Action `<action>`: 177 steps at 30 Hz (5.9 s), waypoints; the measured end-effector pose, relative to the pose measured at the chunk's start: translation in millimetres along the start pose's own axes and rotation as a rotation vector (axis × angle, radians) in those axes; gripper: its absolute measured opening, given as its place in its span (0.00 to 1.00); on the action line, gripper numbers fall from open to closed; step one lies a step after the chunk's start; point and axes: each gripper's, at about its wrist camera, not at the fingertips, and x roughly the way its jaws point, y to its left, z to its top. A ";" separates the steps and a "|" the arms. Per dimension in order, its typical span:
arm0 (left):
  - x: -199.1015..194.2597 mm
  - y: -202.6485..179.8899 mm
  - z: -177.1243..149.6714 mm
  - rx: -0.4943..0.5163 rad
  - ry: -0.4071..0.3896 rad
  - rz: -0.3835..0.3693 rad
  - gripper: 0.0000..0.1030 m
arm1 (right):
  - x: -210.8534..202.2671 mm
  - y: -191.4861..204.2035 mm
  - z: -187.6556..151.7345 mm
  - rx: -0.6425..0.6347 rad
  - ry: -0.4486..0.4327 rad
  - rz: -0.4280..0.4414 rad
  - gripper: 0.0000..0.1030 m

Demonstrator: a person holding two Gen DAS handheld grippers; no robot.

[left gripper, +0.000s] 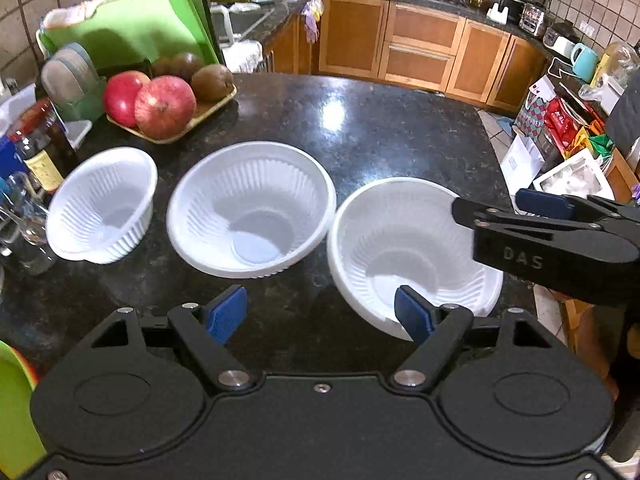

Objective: Organize plates and bowls
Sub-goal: 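Grip the large white bowl rim with the left tool while the right tool grips its other side, then lift the large white bowl with both tools and carry it toward the plate stack, then lower the large white bowl onto the green plate and open both tools, then move both tools to the next white ribbed bowl, then grip the white bowl rim with the right tool while the left tool grips its other side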

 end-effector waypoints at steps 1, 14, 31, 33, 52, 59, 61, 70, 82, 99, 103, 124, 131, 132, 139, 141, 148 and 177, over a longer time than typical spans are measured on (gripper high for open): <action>1.8 0.1 0.6 -0.003 0.006 0.003 0.76 | 3.2 -1.4 -0.2 0.005 0.012 0.010 0.60; 19.9 -5.8 1.9 0.009 0.054 -0.018 0.57 | 7.3 -0.1 -5.5 -0.020 0.047 0.044 0.33; 10.3 1.0 -9.5 0.065 0.098 -0.074 0.32 | -18.1 21.7 -31.4 -0.032 0.106 0.079 0.15; 4.5 4.4 -15.7 0.088 0.102 -0.082 0.32 | -24.5 26.0 -37.2 -0.014 0.116 0.089 0.16; -69.0 66.2 -96.6 0.344 0.125 -0.209 0.32 | -115.1 126.0 -126.4 0.120 0.148 0.083 0.18; -84.1 93.2 -111.0 0.385 0.123 -0.244 0.32 | -125.1 163.8 -138.2 0.143 0.151 0.067 0.19; -86.1 98.6 -113.1 0.389 0.115 -0.247 0.32 | -125.8 170.6 -139.3 0.150 0.156 0.063 0.19; -81.4 115.9 -115.6 0.380 0.120 -0.291 0.32 | -121.2 188.0 -137.8 0.160 0.149 0.019 0.19; -82.9 128.5 -111.2 0.344 0.049 -0.288 0.53 | -129.3 184.7 -139.8 0.154 0.031 -0.048 0.43; -137.1 184.8 -91.6 0.075 -0.383 -0.211 0.82 | -177.9 191.3 -122.9 0.180 -0.296 -0.133 0.64; -144.1 202.2 -78.6 0.027 -0.434 -0.232 0.85 | -192.3 206.5 -116.1 0.111 -0.397 -0.223 0.67; -144.9 223.2 -8.2 0.003 -0.418 -0.248 0.88 | -212.2 224.1 -31.9 0.019 -0.569 -0.170 0.73; -137.5 208.2 1.3 -0.060 -0.446 -0.198 0.88 | -203.7 164.3 5.3 0.222 -0.570 -0.042 0.90; -135.8 204.5 2.8 -0.063 -0.446 -0.180 0.88 | -199.5 153.7 13.0 0.242 -0.544 -0.031 0.90; -108.4 185.9 31.5 -0.073 -0.327 -0.150 0.90 | -151.9 106.4 68.5 0.189 -0.372 -0.016 0.90; -97.7 180.6 37.7 -0.068 -0.273 -0.182 0.90 | -131.5 97.4 81.5 0.169 -0.283 -0.010 0.90; -68.6 151.6 39.9 -0.081 -0.192 -0.139 0.90 | -56.0 79.8 94.4 0.106 -0.060 0.072 0.87; -4.9 103.5 31.0 -0.035 0.011 -0.059 0.80 | 77.9 76.6 57.9 -0.064 0.305 0.119 0.17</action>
